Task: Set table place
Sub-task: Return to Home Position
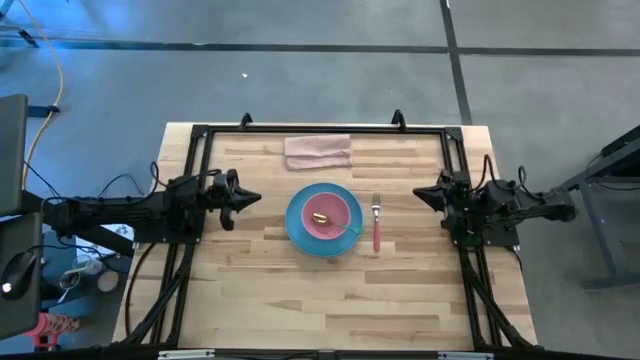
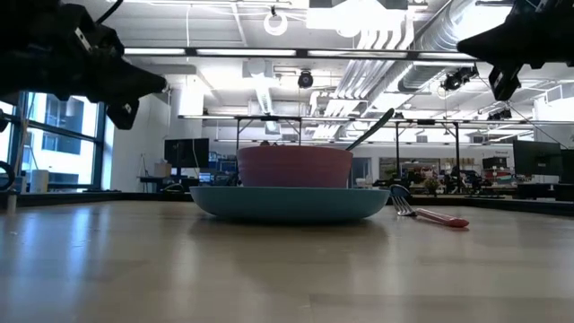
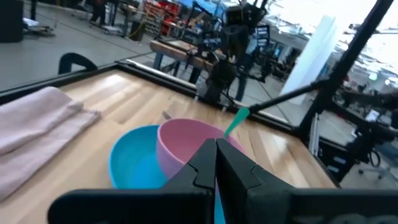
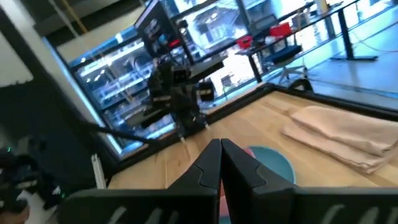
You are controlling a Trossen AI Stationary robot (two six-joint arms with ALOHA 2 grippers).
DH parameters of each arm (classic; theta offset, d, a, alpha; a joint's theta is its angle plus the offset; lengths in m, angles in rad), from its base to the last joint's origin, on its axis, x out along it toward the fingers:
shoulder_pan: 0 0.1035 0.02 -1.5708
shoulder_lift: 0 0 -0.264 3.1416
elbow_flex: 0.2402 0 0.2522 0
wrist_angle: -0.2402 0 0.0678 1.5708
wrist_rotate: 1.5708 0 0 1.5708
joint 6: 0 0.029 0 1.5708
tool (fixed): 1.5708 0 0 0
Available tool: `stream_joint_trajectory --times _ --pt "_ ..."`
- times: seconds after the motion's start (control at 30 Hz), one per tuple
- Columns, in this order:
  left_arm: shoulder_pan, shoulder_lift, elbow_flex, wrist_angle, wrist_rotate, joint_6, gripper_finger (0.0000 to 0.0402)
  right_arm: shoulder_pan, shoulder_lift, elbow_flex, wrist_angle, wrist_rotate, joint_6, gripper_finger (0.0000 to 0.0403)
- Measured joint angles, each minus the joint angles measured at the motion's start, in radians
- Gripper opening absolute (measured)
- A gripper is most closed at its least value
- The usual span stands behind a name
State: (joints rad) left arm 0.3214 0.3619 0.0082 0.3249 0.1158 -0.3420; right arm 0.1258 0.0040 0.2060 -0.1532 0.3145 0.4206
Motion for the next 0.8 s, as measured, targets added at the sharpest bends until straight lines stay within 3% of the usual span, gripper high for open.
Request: stream_joint_trajectory --times 0.2,0.33,0.53,0.8 --pt "0.0 0.0 0.0 -0.045 0.031 0.022 0.0 -0.056 0.0 0.0 -0.052 -0.124 0.004 0.0" --pt "0.0 0.0 0.0 -0.093 0.034 0.001 0.0 -0.076 0.0 -0.065 0.01 -0.177 0.024 0.0" --pt "-0.001 0.0 0.0 -0.105 0.06 -0.026 0.0 -0.082 0.005 -0.196 0.194 -0.201 0.035 0.0" --pt "-0.001 0.0 0.0 -0.106 0.029 -0.004 0.0 -0.082 0.001 -0.176 0.135 -0.161 -0.112 0.0"
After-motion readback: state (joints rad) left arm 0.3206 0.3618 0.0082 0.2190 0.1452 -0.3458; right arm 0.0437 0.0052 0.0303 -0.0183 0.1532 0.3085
